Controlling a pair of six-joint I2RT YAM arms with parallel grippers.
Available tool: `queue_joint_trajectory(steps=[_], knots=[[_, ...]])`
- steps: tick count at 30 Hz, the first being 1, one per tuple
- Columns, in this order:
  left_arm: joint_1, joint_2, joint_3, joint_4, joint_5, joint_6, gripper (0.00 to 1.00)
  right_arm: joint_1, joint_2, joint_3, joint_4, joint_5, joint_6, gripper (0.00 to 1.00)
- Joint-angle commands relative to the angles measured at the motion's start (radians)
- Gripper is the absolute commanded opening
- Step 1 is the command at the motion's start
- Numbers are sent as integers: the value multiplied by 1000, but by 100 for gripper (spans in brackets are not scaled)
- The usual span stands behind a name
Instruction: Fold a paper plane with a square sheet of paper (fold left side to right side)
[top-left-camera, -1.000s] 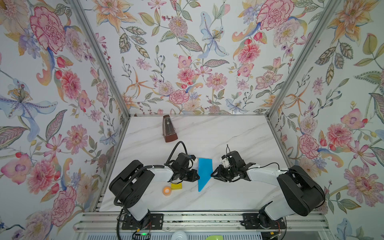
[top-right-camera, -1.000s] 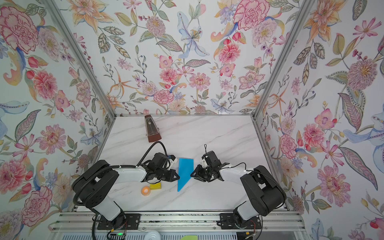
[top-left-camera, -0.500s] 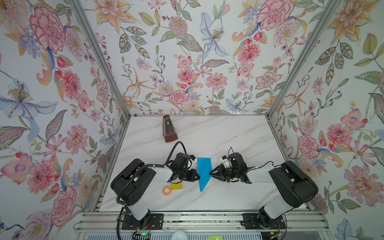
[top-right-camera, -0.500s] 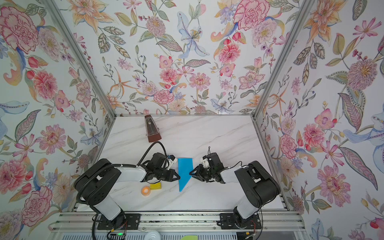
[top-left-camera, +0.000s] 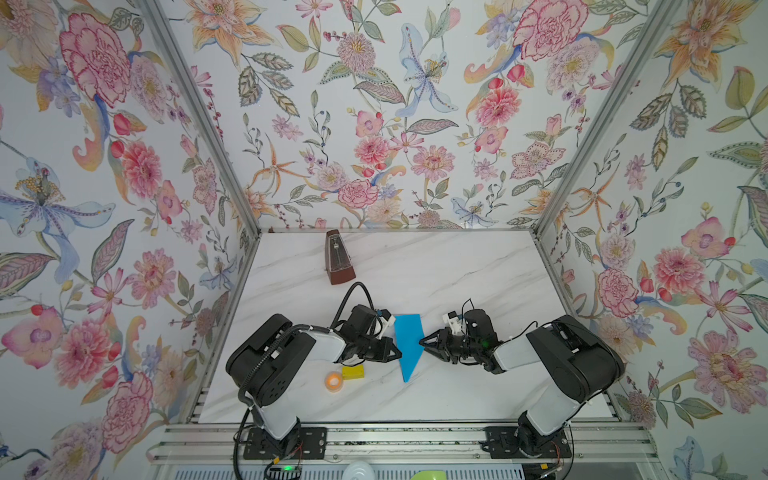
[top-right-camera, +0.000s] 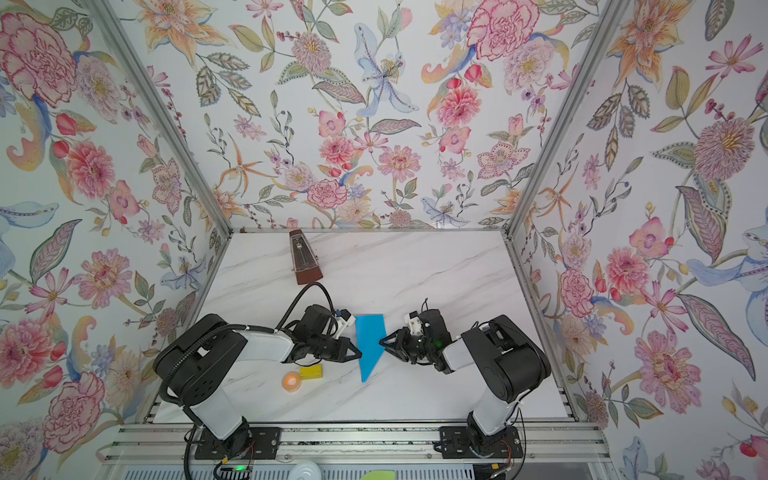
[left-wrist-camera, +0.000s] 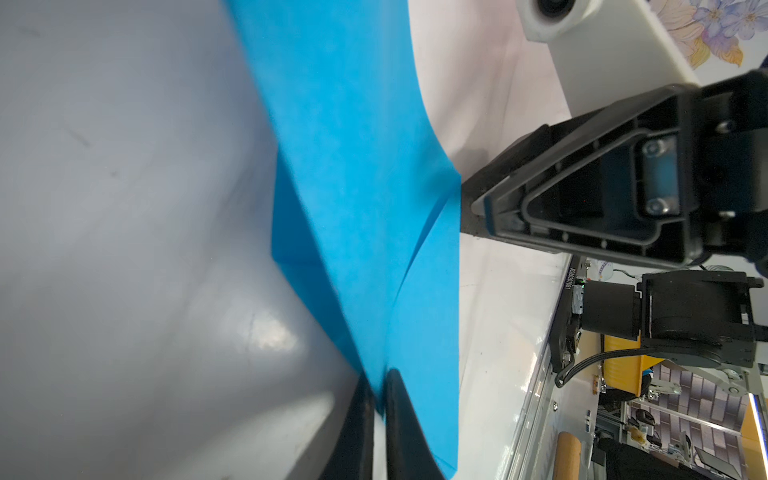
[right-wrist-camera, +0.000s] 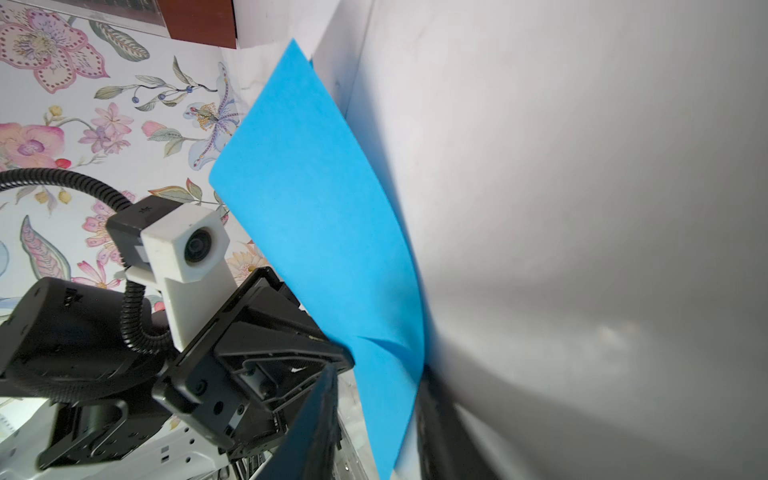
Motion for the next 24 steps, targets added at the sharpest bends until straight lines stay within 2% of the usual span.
queue_joint_trajectory(steps=[1,7,12,20,24], knots=[[7,40,-30,-53,-34,-14,11,10,36,-40,27,9,55,34],[10,35,-29,-55,-31,-11,10,22,3,-77,29,39,60,33],[12,42,-22,-60,-23,-7,10,5,-3,-38,-49,64,-3,25],[17,35,-20,-70,-19,0,10,-11,37,-10,-53,68,-30,15],[23,20,-31,-60,-24,-13,13,-10,47,-17,-10,64,-9,4]])
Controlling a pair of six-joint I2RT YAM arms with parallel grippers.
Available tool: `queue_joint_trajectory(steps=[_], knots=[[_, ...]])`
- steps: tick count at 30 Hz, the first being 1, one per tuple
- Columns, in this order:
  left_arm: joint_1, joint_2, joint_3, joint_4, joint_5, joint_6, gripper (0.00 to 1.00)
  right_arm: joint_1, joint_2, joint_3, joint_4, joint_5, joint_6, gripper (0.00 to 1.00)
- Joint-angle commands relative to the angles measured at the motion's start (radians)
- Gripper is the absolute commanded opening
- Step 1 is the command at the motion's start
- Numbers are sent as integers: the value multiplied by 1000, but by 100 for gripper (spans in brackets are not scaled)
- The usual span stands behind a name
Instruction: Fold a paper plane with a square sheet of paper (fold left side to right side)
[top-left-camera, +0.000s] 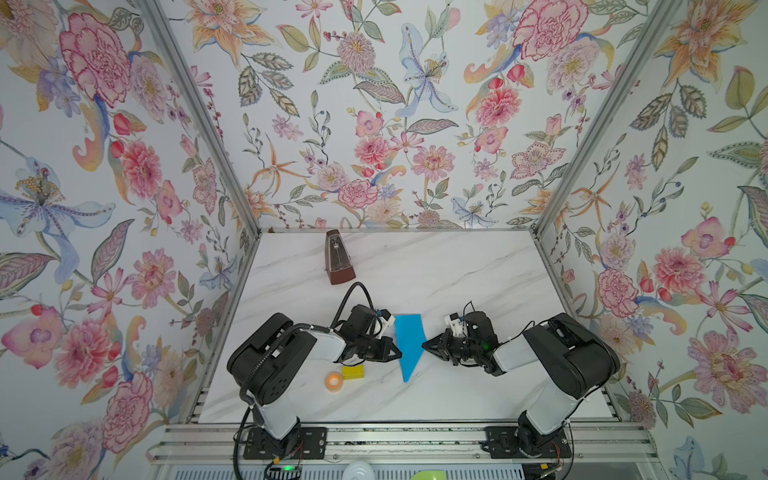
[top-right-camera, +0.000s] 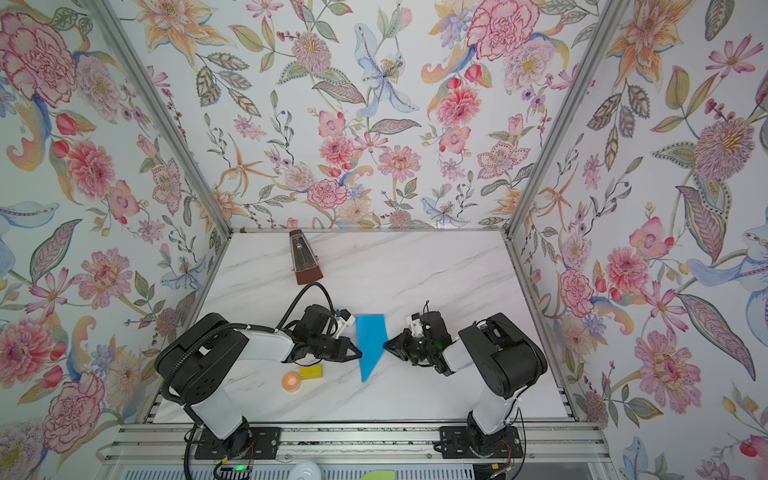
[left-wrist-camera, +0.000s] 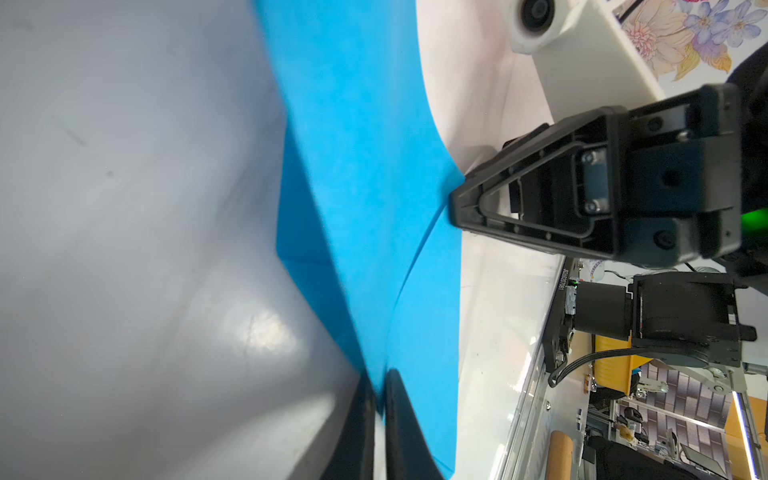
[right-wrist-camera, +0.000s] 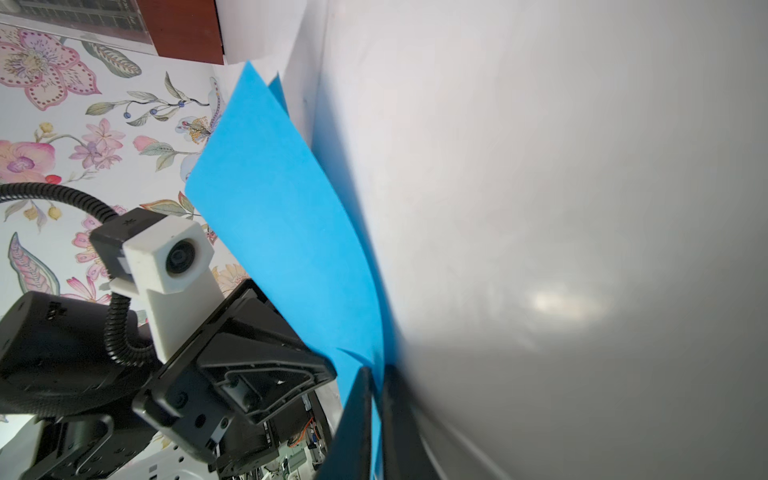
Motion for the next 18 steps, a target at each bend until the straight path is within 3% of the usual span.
queue_joint_trajectory(steps=[1,7,13,18], knots=[[18,4,-39,-53,-44,-17,13,-3,19,-11,-17,30,9,2],[22,-25,-90,68,-47,-107,14,15,-30,-48,-35,61,19,0],[23,-23,-101,95,-41,-114,10,30,-68,-76,-49,79,28,0],[25,-7,-104,134,-14,-134,15,51,-75,-88,-50,107,43,0]])
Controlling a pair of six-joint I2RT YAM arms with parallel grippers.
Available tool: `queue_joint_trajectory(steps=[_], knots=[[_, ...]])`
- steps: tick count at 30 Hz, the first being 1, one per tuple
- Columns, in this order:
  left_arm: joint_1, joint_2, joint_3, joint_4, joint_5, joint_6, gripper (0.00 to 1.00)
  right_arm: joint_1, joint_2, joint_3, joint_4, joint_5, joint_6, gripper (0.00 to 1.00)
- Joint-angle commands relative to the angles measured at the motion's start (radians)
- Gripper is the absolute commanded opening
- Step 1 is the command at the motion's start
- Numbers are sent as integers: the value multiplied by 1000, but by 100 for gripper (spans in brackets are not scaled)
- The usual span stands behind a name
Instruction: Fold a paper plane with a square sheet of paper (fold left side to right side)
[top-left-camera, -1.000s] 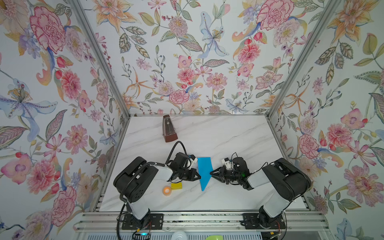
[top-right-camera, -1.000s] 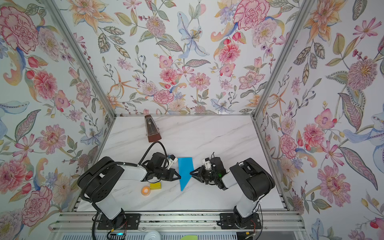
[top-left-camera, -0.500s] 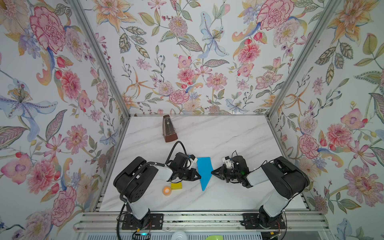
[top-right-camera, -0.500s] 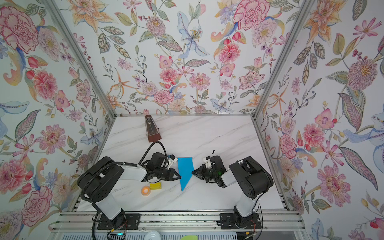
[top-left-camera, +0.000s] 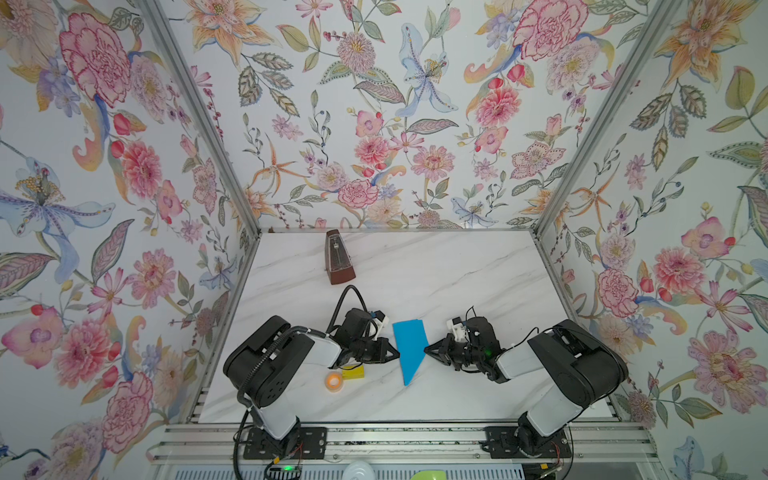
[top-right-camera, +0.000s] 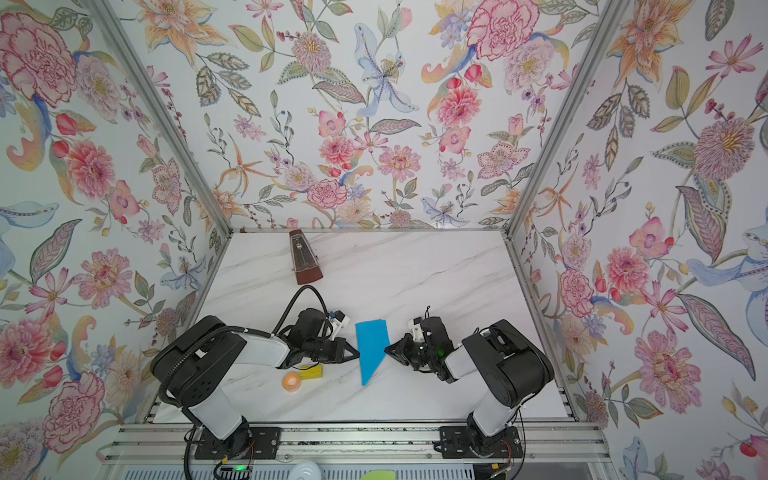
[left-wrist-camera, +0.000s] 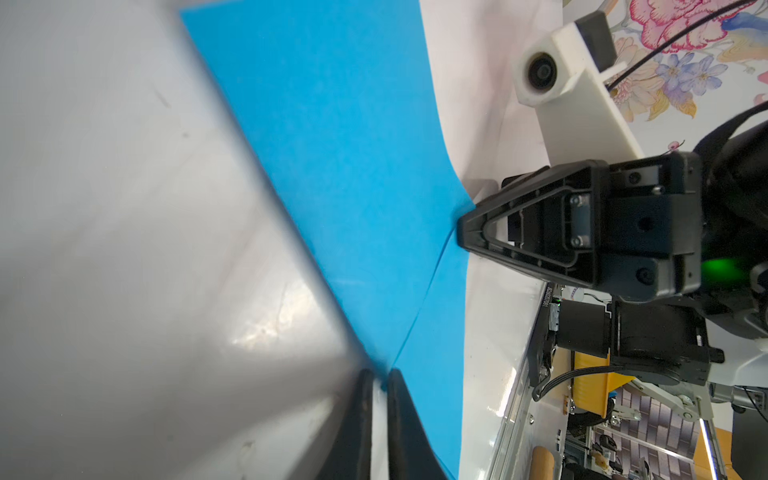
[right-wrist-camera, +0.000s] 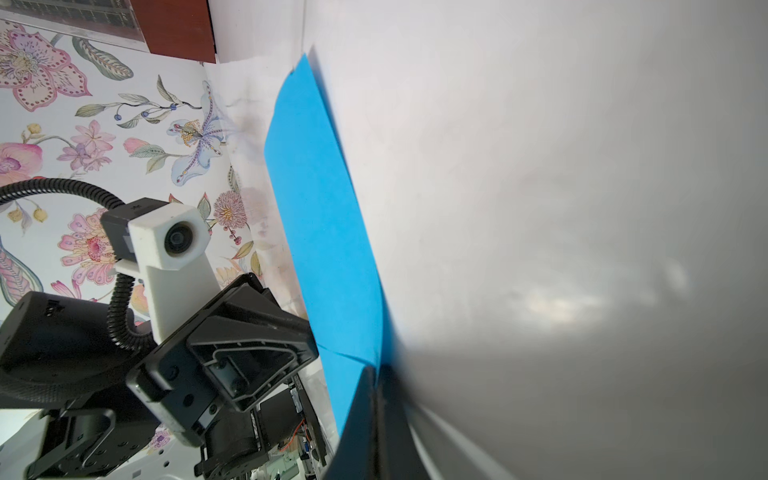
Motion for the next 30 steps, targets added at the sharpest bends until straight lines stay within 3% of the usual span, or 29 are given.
queue_joint_trajectory(steps=[1,8,13,20,30], knots=[[12,18,-27,16,-8,-32,17,15,-8,-25,-53,53,24,0],[12,-43,-60,28,-39,-89,30,34,-20,-52,-15,125,88,0],[7,-71,-85,28,-50,-123,33,70,-59,-82,-11,191,131,0],[-35,-66,-104,164,-30,-194,34,86,-92,-88,-30,226,148,0],[-56,-75,-84,165,-42,-194,28,91,-93,-87,-34,227,149,0]])
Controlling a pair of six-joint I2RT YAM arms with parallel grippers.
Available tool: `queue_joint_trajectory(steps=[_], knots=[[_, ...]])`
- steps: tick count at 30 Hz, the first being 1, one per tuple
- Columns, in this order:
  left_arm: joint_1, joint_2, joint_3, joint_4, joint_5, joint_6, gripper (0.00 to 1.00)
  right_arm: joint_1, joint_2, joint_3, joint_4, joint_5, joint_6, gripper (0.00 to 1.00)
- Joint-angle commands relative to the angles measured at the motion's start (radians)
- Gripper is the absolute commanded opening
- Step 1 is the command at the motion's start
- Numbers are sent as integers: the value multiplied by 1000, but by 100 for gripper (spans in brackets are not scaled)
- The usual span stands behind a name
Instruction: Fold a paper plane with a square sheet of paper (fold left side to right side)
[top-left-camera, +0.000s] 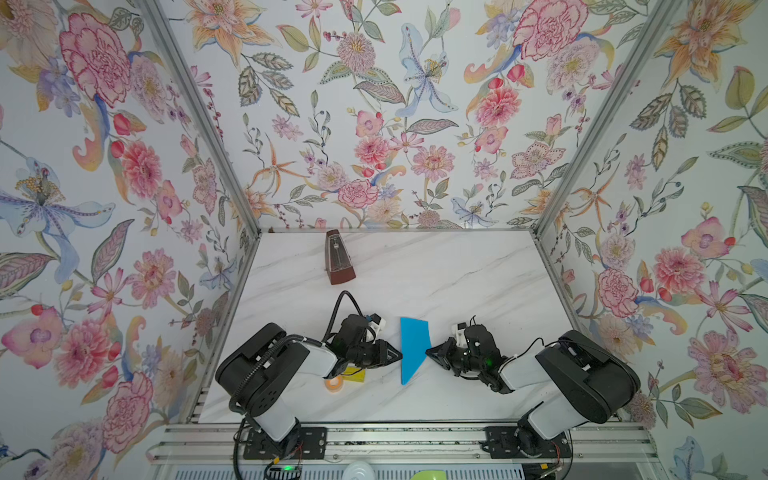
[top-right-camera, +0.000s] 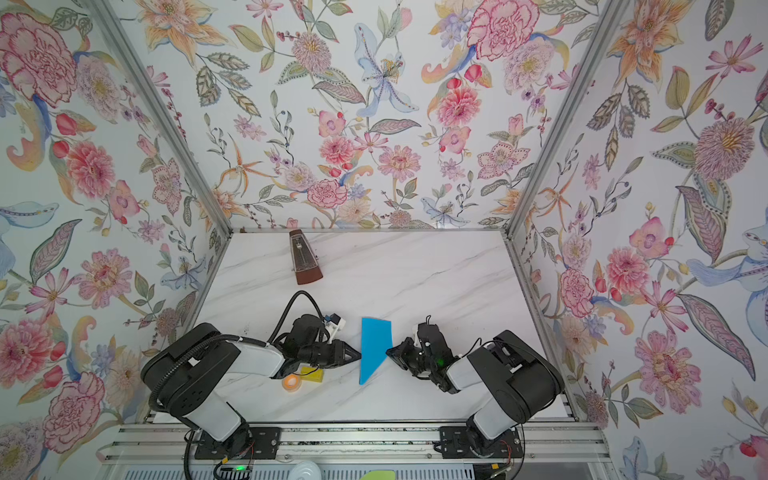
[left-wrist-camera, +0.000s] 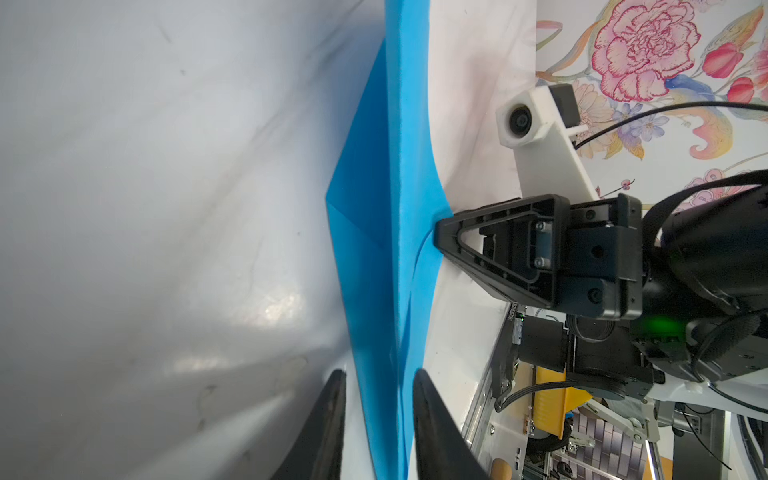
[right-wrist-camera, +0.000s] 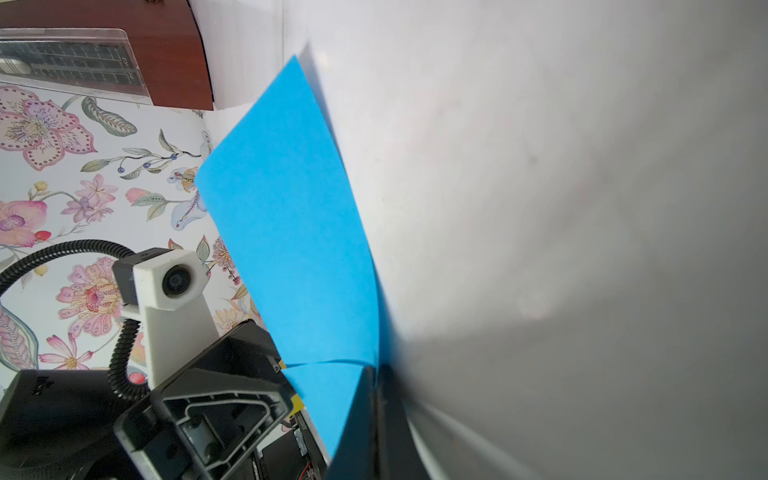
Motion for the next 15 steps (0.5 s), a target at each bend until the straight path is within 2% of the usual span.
queue_joint_trajectory(steps=[1,15], knots=[[-15,-11,10,32,-9,-8,27,10,-4,-18,-59,34,10,0],[-24,18,25,17,-9,11,11,12,-10,-20,-64,34,12,0]])
